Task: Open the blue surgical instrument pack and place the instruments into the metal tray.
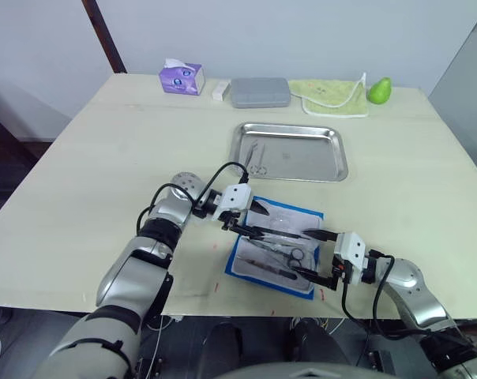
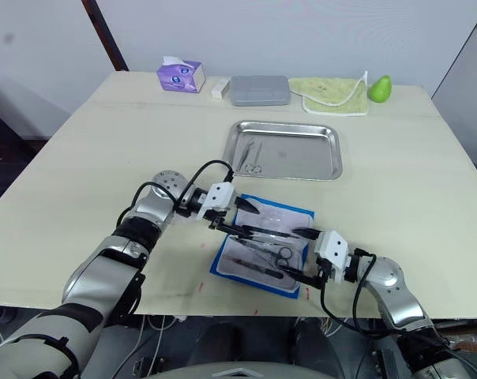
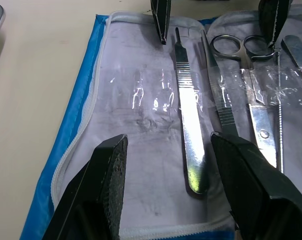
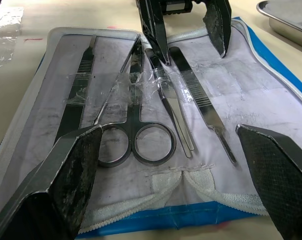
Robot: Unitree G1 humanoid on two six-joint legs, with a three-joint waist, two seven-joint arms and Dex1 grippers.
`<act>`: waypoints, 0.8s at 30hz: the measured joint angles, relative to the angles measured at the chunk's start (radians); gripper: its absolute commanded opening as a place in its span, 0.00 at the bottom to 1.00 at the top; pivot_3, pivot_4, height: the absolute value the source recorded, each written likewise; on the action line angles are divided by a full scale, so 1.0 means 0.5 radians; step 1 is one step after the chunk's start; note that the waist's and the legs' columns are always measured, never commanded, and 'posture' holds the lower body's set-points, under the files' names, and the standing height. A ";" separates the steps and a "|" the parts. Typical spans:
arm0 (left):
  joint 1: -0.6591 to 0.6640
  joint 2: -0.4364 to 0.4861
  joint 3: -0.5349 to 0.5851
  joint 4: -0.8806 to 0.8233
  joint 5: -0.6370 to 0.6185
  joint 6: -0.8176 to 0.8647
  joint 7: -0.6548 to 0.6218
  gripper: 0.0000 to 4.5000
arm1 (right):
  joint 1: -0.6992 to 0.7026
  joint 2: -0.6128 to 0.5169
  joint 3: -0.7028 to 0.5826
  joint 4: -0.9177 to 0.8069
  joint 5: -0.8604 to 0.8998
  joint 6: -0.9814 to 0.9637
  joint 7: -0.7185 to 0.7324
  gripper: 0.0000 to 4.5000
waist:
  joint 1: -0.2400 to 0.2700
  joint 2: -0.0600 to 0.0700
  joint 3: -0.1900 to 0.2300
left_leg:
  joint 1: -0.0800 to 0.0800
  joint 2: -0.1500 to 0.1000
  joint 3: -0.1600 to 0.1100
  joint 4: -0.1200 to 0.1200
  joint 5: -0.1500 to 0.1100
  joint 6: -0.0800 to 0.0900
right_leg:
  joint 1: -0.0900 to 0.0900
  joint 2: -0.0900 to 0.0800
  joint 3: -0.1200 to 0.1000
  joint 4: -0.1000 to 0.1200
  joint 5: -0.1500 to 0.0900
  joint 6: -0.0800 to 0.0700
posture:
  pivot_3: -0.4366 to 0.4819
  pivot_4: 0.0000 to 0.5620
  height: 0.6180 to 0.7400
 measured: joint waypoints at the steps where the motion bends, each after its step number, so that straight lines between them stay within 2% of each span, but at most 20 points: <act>1: 0.000 0.000 0.000 0.002 0.004 -0.002 0.002 0.63 | 0.001 0.000 0.000 -0.003 0.000 0.003 -0.002 1.00 | 0.000 0.000 0.000 | 0.000 0.000 0.000 0.000 0.000 0.000 | 0.000 0.000 0.000 0.000 0.000 0.000 | 0.48 0.27 0.97; 11: 0.012 -0.045 0.002 0.023 0.029 -0.045 -0.009 0.63 | 0.005 -0.004 0.000 -0.033 0.000 0.050 -0.012 1.00 | -0.002 0.002 0.001 | 0.000 0.000 0.000 0.000 0.000 0.000 | 0.000 0.000 0.000 0.000 0.000 0.000 | 0.48 0.27 0.97; 12: 0.012 -0.047 0.003 0.028 0.030 -0.047 -0.011 0.51 | 0.006 -0.006 0.000 -0.039 0.000 0.060 -0.014 1.00 | -0.002 0.003 0.001 | 0.000 0.000 0.000 0.000 0.000 0.000 | 0.000 0.000 0.000 0.000 0.000 0.000 | 0.48 0.27 0.97; 13: 0.012 -0.053 0.002 0.038 0.031 -0.052 -0.021 0.47 | 0.008 -0.008 0.000 -0.045 0.000 0.069 -0.017 1.00 | -0.002 0.003 0.001 | 0.000 0.000 0.000 0.000 0.000 0.000 | 0.000 0.000 0.000 0.000 0.000 0.000 | 0.48 0.27 0.97; 17: 0.012 -0.068 0.000 0.081 0.034 -0.083 -0.022 0.05 | 0.017 -0.012 0.000 -0.060 0.000 0.083 -0.022 1.00 | -0.001 0.004 0.000 | 0.000 0.000 -0.001 0.000 0.000 0.000 | 0.000 0.000 0.000 0.000 0.000 0.000 | 0.48 0.27 0.97; 18: 0.011 -0.069 -0.001 0.087 0.035 -0.090 -0.021 0.01 | 0.017 -0.012 0.000 -0.060 0.000 0.085 -0.022 1.00 | -0.001 0.005 0.000 | 0.000 0.000 -0.001 0.000 0.000 0.000 | 0.000 0.000 -0.001 0.000 0.000 0.000 | 0.48 0.27 0.97; 24: -0.005 -0.074 -0.014 0.110 0.055 -0.125 -0.020 0.01 | 0.024 -0.015 0.000 -0.069 0.000 0.096 -0.025 1.00 | -0.001 0.006 -0.002 | 0.001 0.000 -0.001 0.000 0.000 0.000 | 0.000 0.000 0.000 0.000 0.000 0.000 | 0.48 0.27 0.97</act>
